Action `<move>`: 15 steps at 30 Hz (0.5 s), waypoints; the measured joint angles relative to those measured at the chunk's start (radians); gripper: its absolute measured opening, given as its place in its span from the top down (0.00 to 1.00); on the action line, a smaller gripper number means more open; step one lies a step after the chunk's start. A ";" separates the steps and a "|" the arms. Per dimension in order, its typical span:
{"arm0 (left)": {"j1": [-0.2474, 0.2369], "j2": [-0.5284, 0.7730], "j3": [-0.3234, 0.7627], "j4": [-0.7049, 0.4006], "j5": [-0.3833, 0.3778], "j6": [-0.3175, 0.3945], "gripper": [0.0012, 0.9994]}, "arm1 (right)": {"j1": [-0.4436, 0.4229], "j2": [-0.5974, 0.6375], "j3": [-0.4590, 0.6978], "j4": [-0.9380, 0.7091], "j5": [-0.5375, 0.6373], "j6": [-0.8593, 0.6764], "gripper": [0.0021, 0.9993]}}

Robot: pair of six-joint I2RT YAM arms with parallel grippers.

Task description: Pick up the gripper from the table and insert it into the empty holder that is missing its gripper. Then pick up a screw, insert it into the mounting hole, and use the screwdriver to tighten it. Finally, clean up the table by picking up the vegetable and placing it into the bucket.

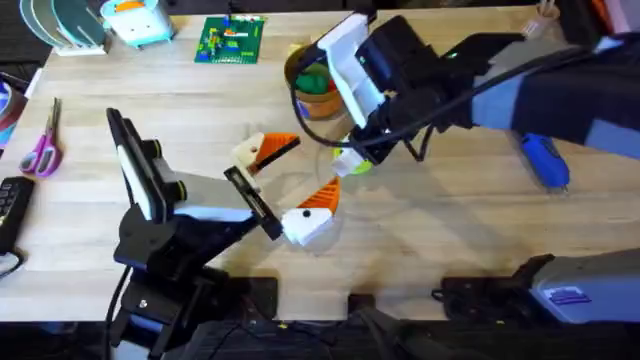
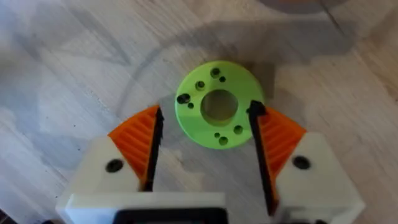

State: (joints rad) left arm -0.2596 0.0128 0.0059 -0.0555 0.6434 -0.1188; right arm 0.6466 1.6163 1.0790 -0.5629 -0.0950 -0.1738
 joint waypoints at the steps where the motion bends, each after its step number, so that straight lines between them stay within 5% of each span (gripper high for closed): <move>1: 0.000 0.000 0.000 0.000 0.000 0.000 0.01 | 0.009 0.012 0.000 0.006 0.003 -0.003 0.22; 7: 0.000 0.000 0.000 0.000 0.000 0.000 0.01 | 0.058 0.029 0.000 0.059 0.006 -0.011 0.25; 15: 0.000 0.000 0.000 0.000 0.000 0.000 0.01 | 0.068 0.049 0.000 0.076 0.007 -0.014 0.49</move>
State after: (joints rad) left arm -0.2596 0.0128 0.0059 -0.0555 0.6434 -0.1188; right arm 0.7143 1.6651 1.0790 -0.4870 -0.0883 -0.1879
